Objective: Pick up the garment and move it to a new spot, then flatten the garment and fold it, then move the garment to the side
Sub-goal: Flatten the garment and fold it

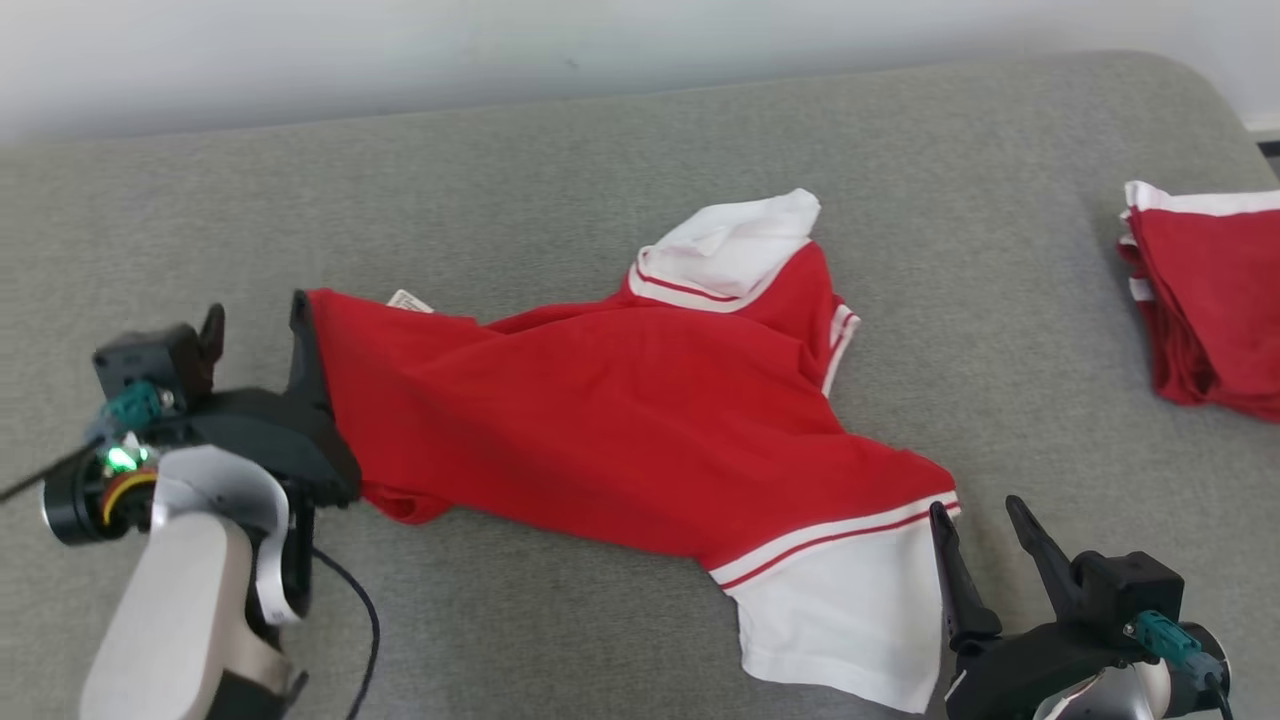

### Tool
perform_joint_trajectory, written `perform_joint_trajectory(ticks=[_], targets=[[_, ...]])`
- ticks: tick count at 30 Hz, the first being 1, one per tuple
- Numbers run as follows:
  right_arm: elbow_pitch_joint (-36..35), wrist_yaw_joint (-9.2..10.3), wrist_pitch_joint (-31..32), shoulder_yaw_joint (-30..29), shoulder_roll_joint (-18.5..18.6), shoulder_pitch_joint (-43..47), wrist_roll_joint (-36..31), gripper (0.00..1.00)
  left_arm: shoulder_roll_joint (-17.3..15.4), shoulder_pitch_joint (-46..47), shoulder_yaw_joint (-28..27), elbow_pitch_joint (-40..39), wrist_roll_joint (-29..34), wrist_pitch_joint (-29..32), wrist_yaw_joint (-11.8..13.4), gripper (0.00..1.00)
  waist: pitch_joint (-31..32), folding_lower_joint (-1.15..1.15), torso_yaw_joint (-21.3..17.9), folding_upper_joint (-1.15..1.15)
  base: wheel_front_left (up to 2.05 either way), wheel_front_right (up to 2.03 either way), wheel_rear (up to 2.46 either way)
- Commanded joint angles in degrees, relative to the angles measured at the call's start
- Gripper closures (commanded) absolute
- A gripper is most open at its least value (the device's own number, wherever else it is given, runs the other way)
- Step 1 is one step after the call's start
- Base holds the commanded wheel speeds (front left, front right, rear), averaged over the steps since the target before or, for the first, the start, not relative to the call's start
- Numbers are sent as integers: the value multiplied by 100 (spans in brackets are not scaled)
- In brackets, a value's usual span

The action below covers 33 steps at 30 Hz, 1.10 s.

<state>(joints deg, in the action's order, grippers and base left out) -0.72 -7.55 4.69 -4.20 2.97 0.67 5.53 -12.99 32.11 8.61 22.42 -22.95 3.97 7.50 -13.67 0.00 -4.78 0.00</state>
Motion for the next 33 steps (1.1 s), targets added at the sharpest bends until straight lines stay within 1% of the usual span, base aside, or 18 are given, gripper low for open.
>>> perform_joint_trajectory(ticks=[1, 4, 9, 10, 14, 17, 22, 28, 33], targets=[[-17, 15, 16, 1, -20, 54, -24, 0, 11, -180, 4, -119, -14, -37, -14, 0, 80, 0, 167, 0, 0, 0, 0], [-28, 15, 44, -27, -18, 80, -6, 0, -16, -557, 118, -572, 36, 6, -38, 0, 140, 0, 277, 0, 0, 0, 0], [-61, 15, 69, -32, -19, 124, 9, 0, -16, -1323, 350, -1480, 114, 228, 53, 0, 208, 0, 370, 0, 0, 0, 0], [-69, 15, 70, -32, -19, 128, 11, 0, -10, -1476, 418, -1628, 105, 300, 37, 0, 212, 0, 379, 0, 0, 0, 0], [-76, 15, 106, -16, -19, 104, 19, 0, 69, -1919, 681, -1934, 43, 555, 16, 0, 216, 0, 390, 0, 0, 0, 0], [-75, 15, 102, 14, -19, 79, 26, 0, 60, -2028, 855, -1898, 102, 653, -35, 0, 216, 0, 365, 0, 0, 0, 0], [-63, 15, 73, 56, -19, 45, 44, 0, -28, -1888, 1043, -1523, 222, 769, -120, 0, 192, 0, 259, 0, 0, 0, 0], [-23, 15, 30, 70, -19, 35, 81, 0, -104, -1670, 1082, -1006, 261, 778, -185, 0, 141, 0, 134, 0, 0, 0, 0], [-1, 15, -5, 72, -20, 18, 93, 0, -134, -1539, 1080, -766, 275, 706, -216, 0, 114, 0, 82, 0, 0, 0, 0]])
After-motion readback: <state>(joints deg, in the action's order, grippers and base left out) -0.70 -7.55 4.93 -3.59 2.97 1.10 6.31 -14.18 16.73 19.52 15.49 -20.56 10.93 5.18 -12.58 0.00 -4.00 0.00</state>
